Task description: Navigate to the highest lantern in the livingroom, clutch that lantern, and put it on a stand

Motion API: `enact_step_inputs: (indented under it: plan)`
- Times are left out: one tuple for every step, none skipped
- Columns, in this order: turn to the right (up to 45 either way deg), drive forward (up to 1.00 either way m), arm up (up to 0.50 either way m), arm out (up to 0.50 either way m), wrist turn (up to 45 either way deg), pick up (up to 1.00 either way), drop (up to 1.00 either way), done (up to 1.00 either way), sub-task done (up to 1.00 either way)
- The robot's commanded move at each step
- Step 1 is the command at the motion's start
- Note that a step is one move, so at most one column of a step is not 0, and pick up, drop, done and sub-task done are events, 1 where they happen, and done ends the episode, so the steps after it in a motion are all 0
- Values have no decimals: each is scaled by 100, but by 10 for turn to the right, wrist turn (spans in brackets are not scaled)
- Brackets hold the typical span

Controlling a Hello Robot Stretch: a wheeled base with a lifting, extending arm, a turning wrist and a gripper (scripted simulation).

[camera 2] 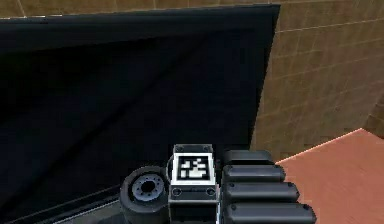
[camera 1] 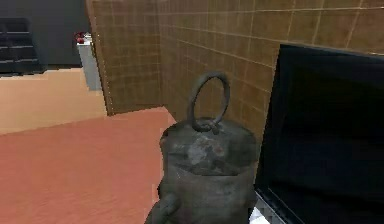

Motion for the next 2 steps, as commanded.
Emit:
enact_step_inputs:
  plan:
    - [0,10,0,0,0,0,0,0,0]
    - [450,0,0,0,0,0,0,0,0]
